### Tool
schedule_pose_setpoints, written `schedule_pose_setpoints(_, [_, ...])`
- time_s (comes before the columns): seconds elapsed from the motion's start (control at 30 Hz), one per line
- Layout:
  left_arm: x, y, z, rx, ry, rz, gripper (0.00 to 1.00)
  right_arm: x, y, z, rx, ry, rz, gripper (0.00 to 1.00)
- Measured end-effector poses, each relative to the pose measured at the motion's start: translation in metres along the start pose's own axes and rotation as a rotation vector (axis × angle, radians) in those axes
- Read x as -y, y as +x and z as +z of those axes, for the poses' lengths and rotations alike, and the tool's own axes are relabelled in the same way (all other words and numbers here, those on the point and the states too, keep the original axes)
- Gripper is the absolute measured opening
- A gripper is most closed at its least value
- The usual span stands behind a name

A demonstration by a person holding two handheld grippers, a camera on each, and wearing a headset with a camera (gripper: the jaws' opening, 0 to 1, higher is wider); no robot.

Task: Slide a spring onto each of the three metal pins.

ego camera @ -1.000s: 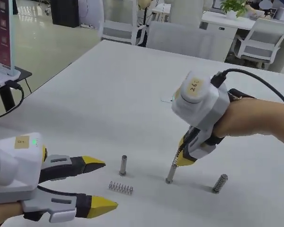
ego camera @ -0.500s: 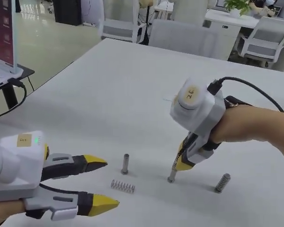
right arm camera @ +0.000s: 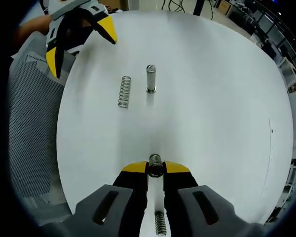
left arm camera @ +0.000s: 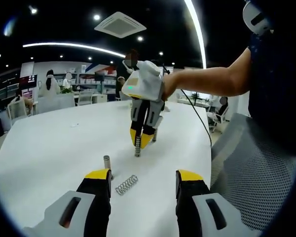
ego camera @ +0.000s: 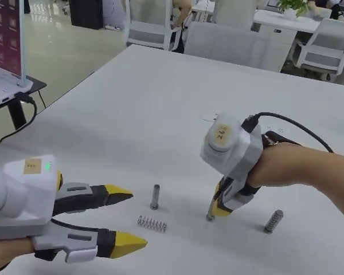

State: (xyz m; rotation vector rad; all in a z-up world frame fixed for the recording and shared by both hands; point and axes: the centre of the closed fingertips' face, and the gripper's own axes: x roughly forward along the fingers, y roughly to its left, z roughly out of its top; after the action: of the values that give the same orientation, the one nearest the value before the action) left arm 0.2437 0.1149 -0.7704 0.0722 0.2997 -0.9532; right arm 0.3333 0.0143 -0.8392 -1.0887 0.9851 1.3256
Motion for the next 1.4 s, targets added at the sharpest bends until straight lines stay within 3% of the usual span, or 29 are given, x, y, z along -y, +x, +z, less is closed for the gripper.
schedule_pose_setpoints(0.5, [-0.001,-0.001,0.001,0.000,0.002,0.005,0.47,-0.001,0.009,-0.002,-0.009,-0.003,0.006,0.10])
schedule_pose_setpoints(0.9, [-0.001,-0.001,0.000,-0.002,0.002,0.004,0.47,-0.003,0.000,0.003,0.021,0.000,-0.006,0.22])
schedule_pose_setpoints(1.23, [0.001,0.000,-0.001,-0.008,0.005,-0.001,0.47,-0.012,-0.022,0.035,0.101,-0.050,-0.036,0.24])
schedule_pose_setpoints(1.4, [0.002,-0.001,0.001,-0.006,0.010,-0.001,0.47,-0.019,-0.025,0.049,0.122,-0.075,-0.032,0.23])
